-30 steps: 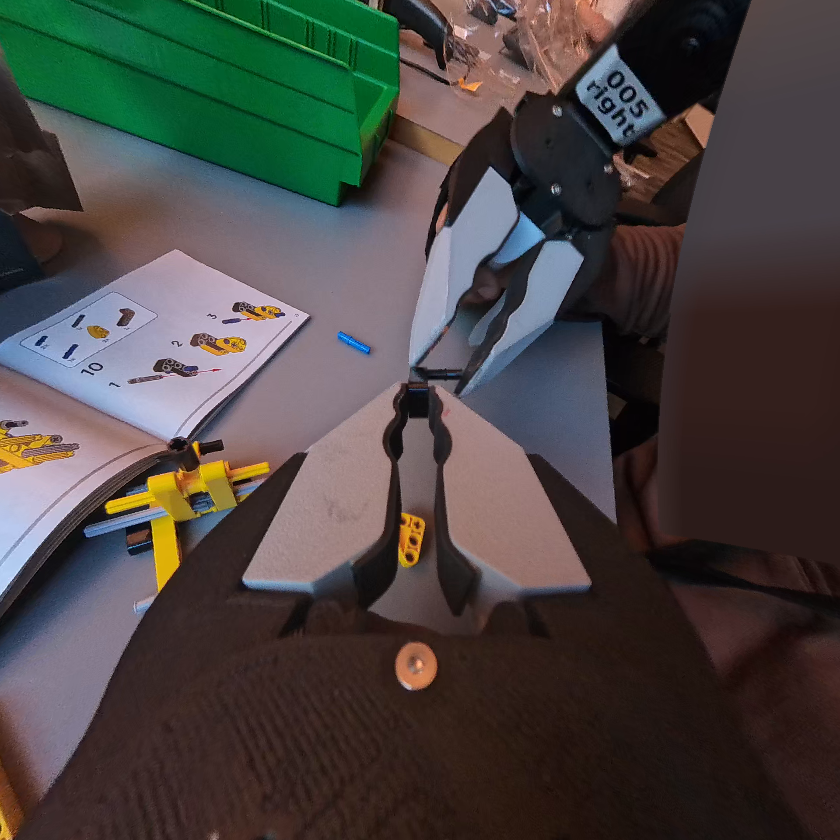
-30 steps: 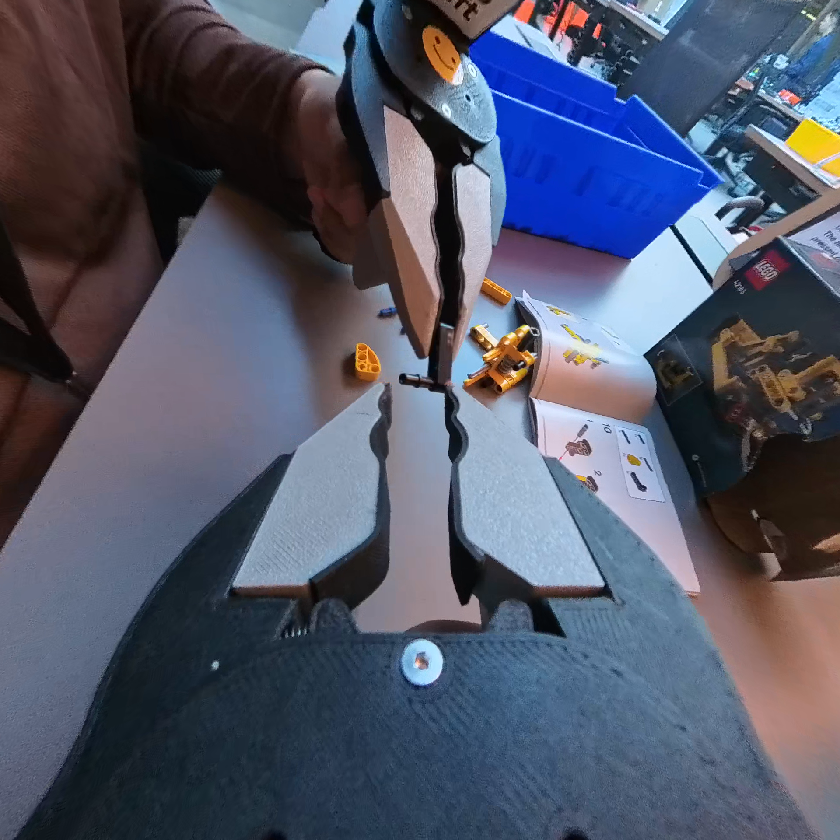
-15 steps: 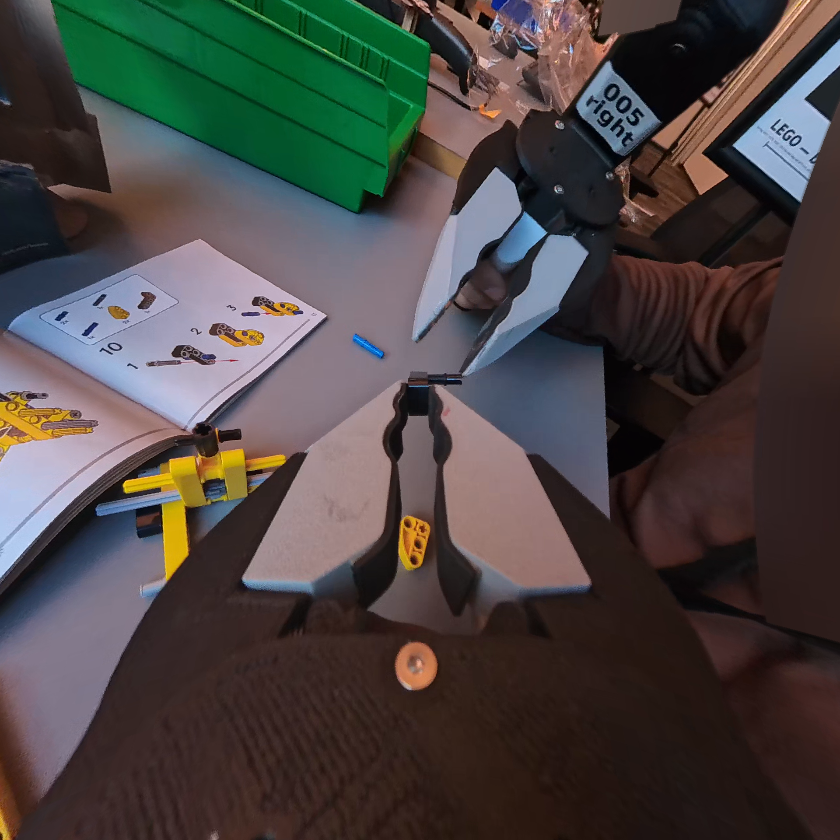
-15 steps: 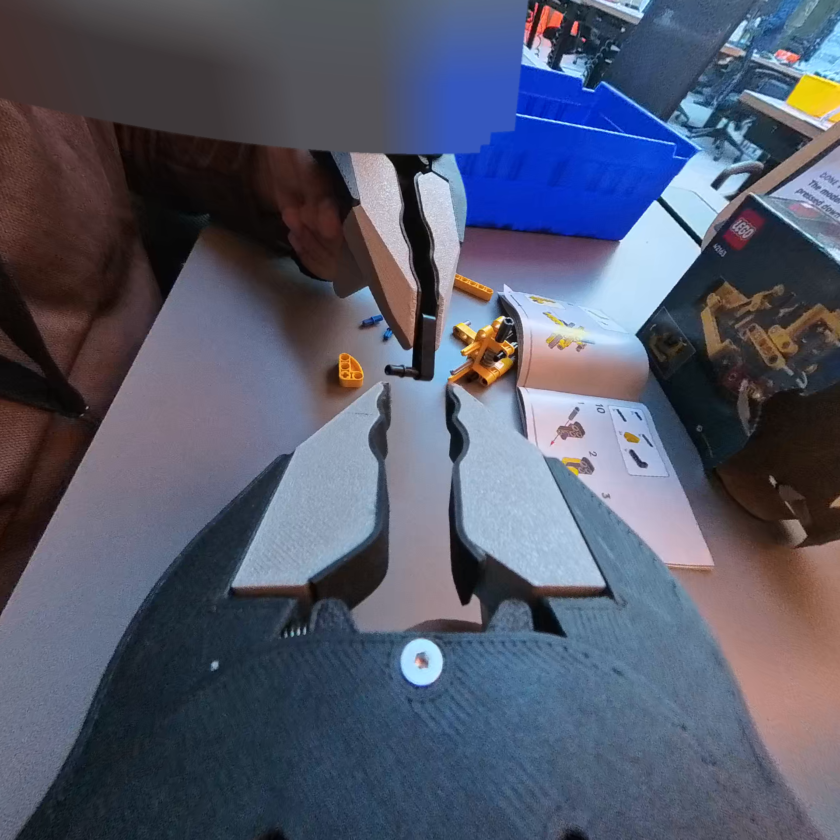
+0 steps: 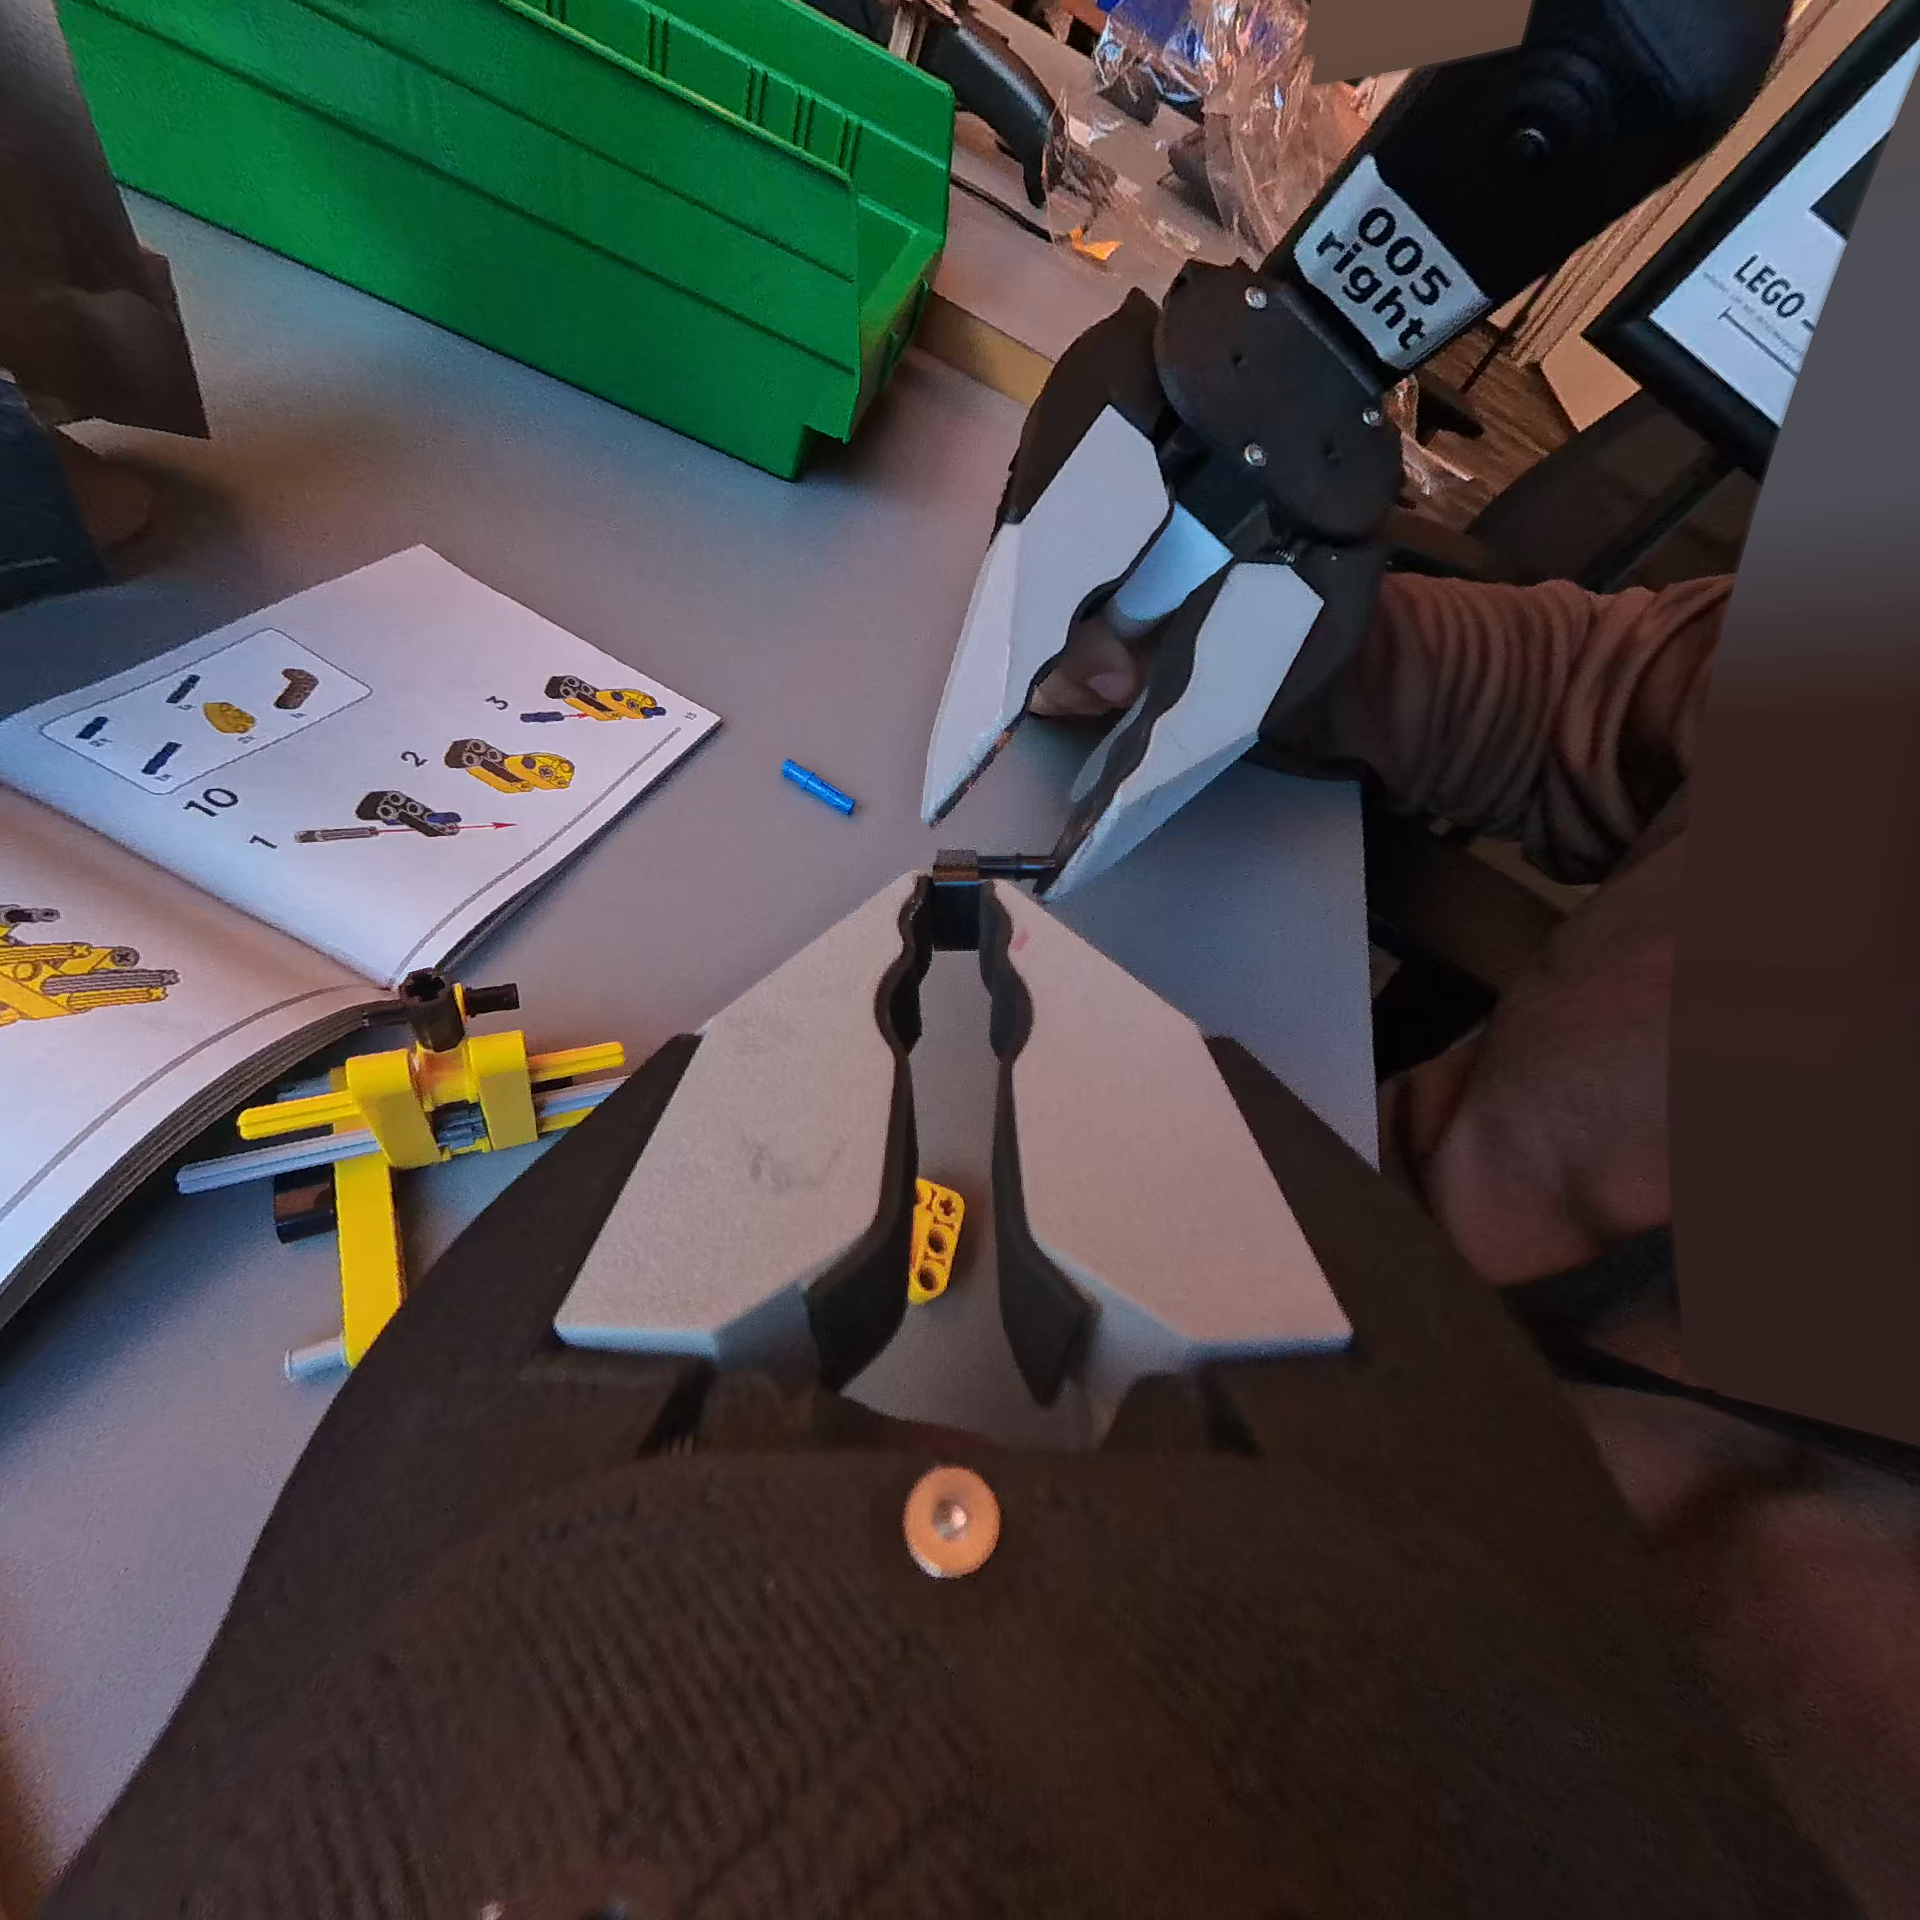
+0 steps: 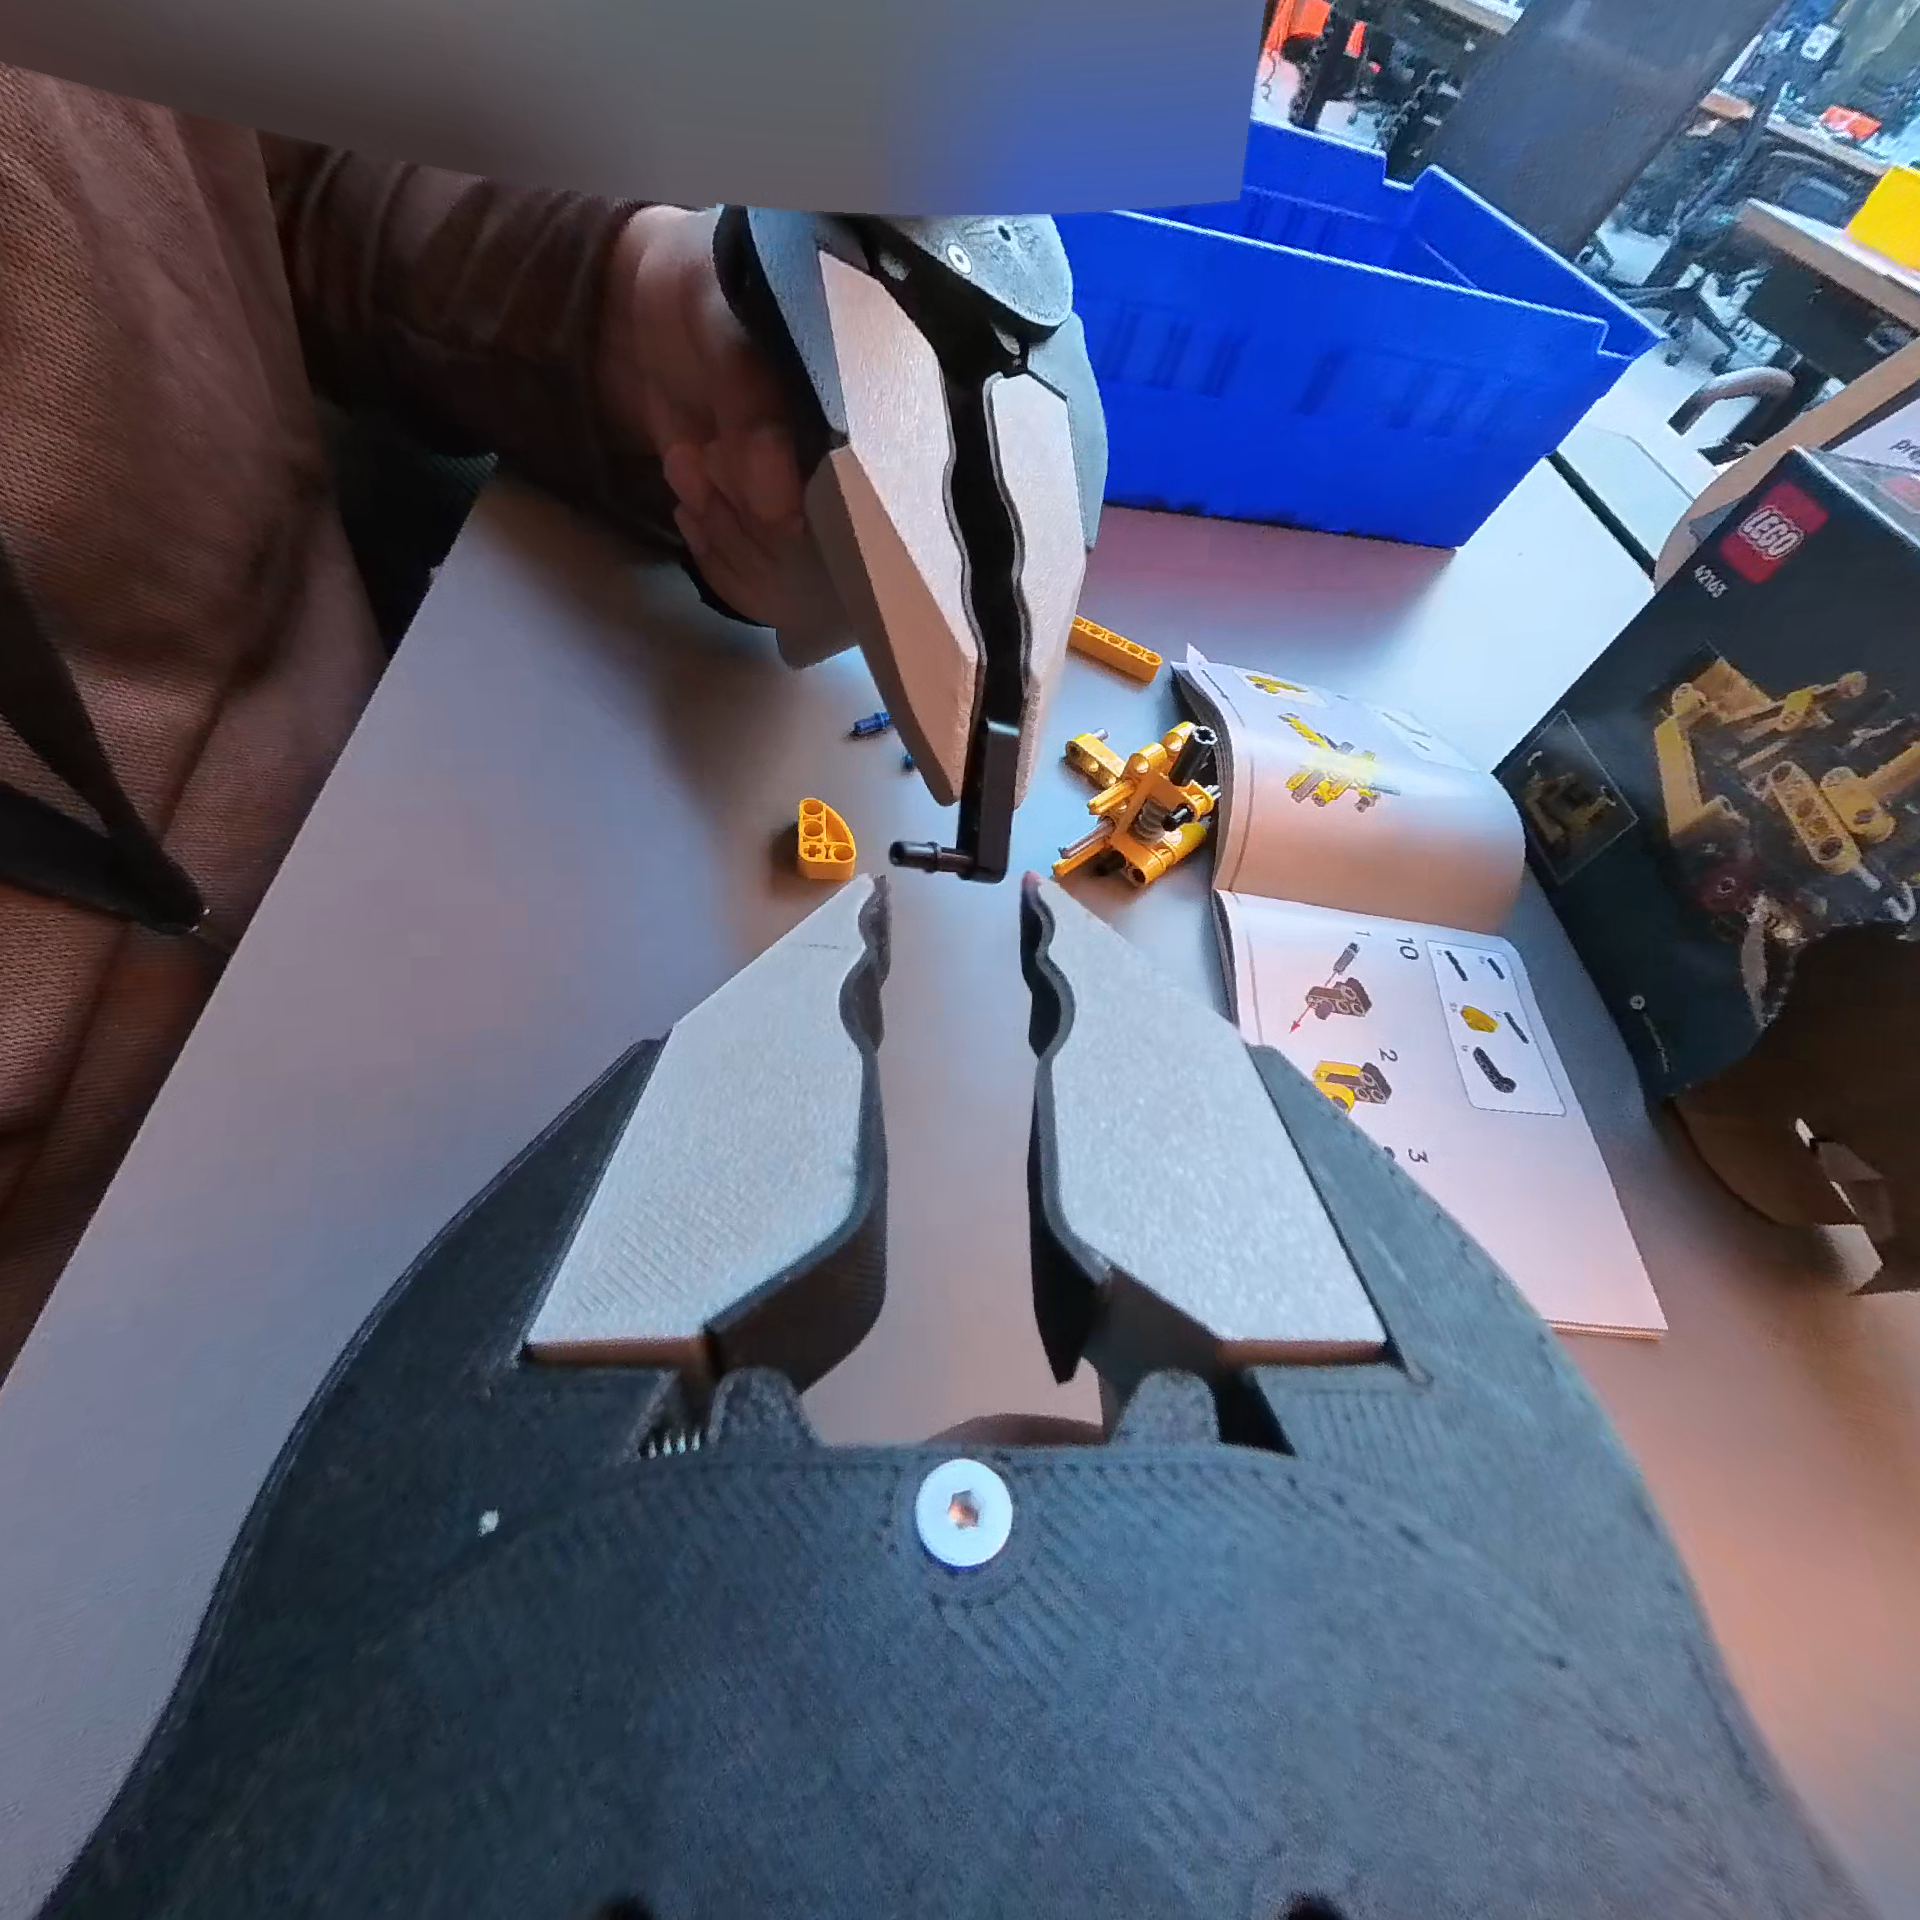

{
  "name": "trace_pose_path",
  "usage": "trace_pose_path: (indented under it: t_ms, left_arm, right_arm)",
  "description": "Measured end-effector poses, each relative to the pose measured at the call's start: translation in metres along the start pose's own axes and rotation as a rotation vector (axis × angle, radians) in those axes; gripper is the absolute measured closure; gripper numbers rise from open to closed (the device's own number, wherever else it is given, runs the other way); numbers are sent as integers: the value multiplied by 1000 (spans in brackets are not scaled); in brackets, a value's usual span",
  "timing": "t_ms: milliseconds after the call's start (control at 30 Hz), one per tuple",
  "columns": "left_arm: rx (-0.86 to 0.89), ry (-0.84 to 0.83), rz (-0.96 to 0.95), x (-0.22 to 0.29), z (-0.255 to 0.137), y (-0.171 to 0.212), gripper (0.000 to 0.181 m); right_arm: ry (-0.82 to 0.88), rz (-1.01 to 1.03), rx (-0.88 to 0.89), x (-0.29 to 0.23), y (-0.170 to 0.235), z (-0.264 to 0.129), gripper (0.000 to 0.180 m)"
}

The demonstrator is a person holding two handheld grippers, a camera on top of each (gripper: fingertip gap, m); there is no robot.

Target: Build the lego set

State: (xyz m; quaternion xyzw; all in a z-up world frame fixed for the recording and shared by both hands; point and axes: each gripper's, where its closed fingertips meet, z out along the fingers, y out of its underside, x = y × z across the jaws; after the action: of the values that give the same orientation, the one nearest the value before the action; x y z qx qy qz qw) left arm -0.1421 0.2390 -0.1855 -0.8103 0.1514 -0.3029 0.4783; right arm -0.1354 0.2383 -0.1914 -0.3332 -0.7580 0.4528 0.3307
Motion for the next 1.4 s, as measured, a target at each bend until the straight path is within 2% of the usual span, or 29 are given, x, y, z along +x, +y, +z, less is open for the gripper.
trace_pose_path:
  t_ms: [933, 1400]
  left_arm:
    - [5, -8, 2, -1, -1, 0, 176]
    - [2, 0, 5, 1, 0, 1, 175]
  right_arm:
    - [1, -27, -19, -2, 3, 1, 159]
    - [-60, -35, -28, -15, 4, 8, 158]
